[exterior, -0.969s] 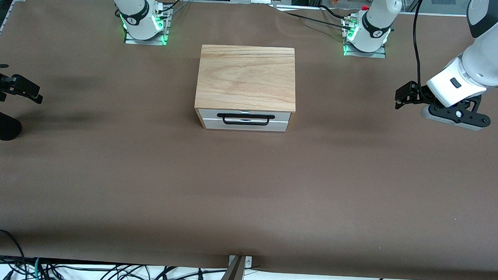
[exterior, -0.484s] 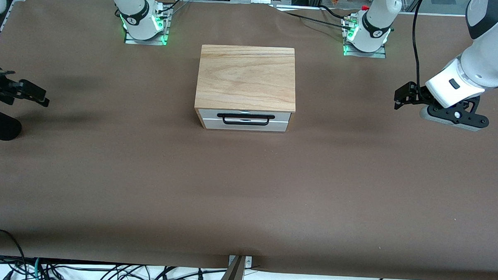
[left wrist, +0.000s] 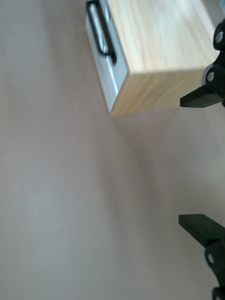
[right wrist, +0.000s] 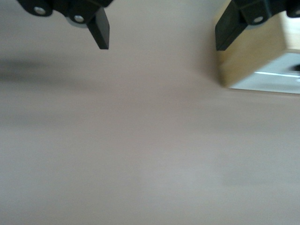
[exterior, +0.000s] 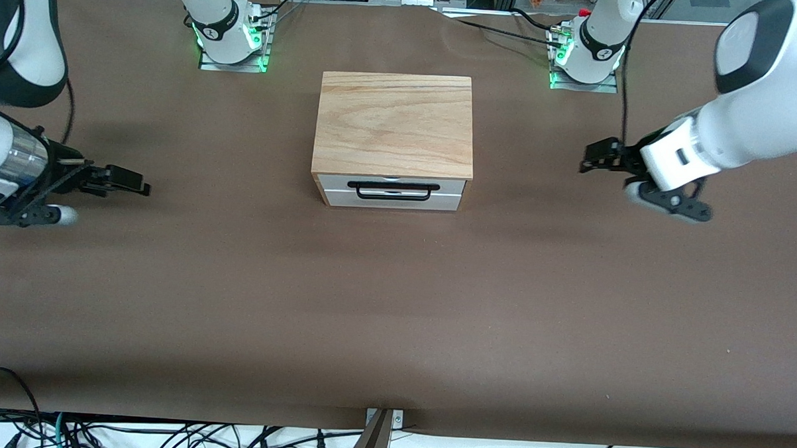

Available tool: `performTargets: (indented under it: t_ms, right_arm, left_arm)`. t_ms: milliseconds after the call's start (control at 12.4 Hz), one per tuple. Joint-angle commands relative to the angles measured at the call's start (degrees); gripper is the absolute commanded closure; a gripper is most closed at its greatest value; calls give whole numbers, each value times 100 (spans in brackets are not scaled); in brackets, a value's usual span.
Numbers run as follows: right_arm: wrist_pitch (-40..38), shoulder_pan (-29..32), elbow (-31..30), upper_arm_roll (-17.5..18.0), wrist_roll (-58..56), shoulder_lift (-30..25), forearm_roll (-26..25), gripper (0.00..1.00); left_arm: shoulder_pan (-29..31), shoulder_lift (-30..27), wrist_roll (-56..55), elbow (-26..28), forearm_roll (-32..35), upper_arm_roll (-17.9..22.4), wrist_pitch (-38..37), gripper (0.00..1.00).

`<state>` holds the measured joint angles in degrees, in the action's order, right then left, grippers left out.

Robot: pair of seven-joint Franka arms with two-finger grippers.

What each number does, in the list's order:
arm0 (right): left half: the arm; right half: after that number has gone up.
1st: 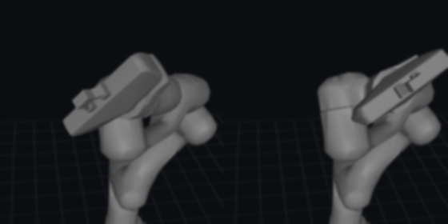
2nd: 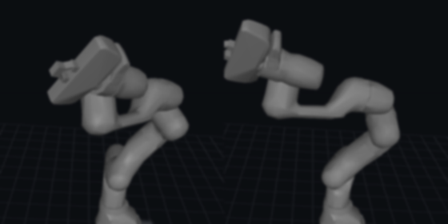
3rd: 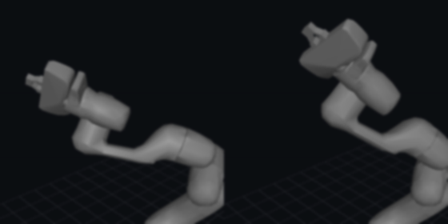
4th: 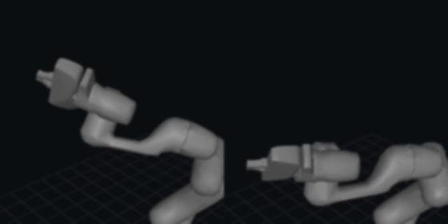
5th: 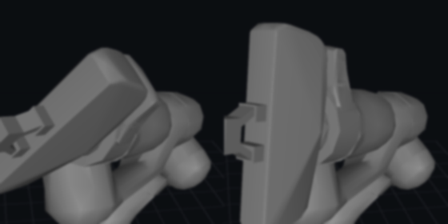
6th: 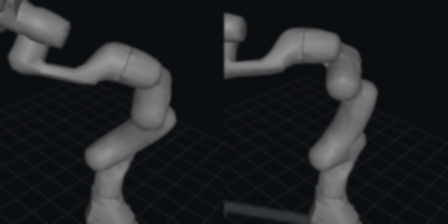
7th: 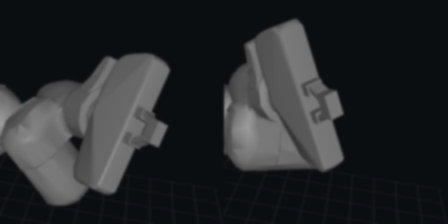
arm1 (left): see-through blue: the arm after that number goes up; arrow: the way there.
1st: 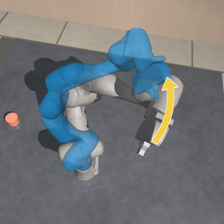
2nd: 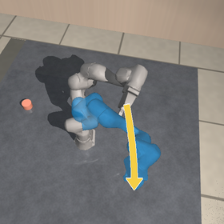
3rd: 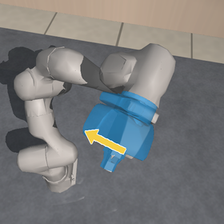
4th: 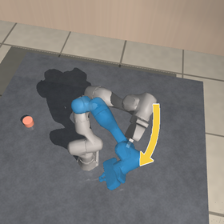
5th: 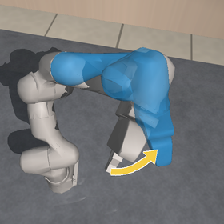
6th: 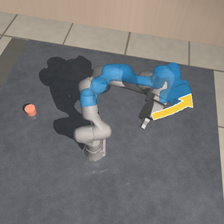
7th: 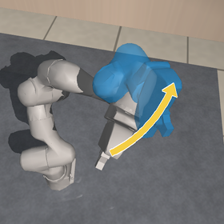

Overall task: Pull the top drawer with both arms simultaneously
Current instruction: 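Move both grippers inward toward the drawer's black handle ends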

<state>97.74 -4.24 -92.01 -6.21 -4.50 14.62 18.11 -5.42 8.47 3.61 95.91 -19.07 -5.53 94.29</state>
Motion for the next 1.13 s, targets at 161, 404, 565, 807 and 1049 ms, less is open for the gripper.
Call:
performTargets:
  t_ms: [161,404,565,807,1049]
  right_arm:
    - [-132,116,61,-3,-59,751,2278,0]
    - [-123,116,-167,-3,-803,1226,3687,0]
    - [-89,47,-316,5,-1550,1473,4268,0]
    - [-124,-190,-641,101,-2797,1824,5339,0]
    - [-97,-559,-853,181,-3776,2089,6299,0]
  left_arm:
    - [-73,1128,78,-160,-1895,-369,430,0]
    - [-100,1883,638,-160,-3248,-739,1292,0]
    - [-161,2367,1865,-169,-4424,-766,1320,0]
    - [-311,2772,3450,-2,-5360,-766,1681,0]
    - [-293,3229,4460,42,-5844,-766,1549,16]
